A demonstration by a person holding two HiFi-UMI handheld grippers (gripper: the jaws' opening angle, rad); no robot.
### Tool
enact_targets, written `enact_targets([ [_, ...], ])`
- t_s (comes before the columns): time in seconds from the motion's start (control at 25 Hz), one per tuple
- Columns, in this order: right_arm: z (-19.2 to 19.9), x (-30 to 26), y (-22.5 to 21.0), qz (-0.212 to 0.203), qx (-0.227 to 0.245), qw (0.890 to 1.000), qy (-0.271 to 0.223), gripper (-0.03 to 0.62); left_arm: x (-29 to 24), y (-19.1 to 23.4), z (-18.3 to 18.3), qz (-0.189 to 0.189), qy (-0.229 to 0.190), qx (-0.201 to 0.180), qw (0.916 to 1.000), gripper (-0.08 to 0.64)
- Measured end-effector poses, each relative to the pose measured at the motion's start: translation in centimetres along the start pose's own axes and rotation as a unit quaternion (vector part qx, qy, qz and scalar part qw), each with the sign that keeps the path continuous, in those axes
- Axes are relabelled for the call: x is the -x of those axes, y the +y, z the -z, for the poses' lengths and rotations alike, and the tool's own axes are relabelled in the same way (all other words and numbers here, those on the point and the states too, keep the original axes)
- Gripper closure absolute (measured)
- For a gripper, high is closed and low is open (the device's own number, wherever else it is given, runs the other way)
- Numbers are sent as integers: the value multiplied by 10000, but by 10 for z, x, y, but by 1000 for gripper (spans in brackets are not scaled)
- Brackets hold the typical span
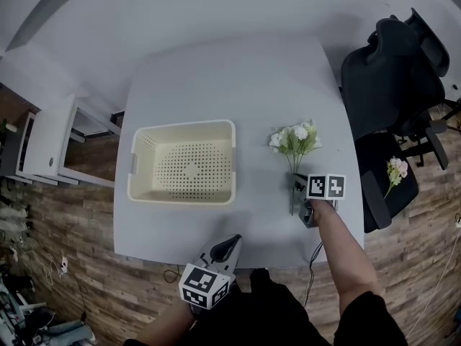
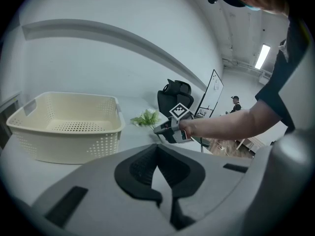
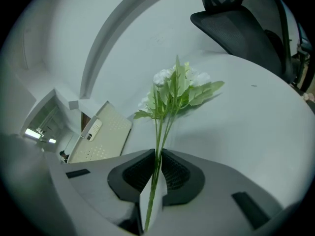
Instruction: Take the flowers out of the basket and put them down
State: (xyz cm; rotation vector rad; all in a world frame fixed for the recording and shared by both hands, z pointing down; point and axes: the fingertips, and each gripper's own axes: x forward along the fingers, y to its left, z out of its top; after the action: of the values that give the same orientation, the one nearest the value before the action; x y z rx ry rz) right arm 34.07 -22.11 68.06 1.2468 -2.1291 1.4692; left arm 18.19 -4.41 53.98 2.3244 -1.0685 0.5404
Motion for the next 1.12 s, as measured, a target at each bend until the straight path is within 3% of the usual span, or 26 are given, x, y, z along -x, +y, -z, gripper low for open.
enact_targets([
  [0.12,2,0,-2,98,112,9999,28,538,4,-2,3,-14,-1,0,10000,554],
  [0.24,1,2,-2,174,113,9998,59,468,8,-6,3,-22,-16,-14,10000,554],
  [0.36,2,5,-3,262,159,9995,91,463,12,-8,5,-38,-43,-33,10000,554],
  [0.64,3,16,-1,356,345,9988,19,376,25,-14,8,-64,-130,-79,9999,554],
  [1.12,10,27,3,589,580,9966,-35,341,46,-22,12,-90,-238,-128,9996,554],
])
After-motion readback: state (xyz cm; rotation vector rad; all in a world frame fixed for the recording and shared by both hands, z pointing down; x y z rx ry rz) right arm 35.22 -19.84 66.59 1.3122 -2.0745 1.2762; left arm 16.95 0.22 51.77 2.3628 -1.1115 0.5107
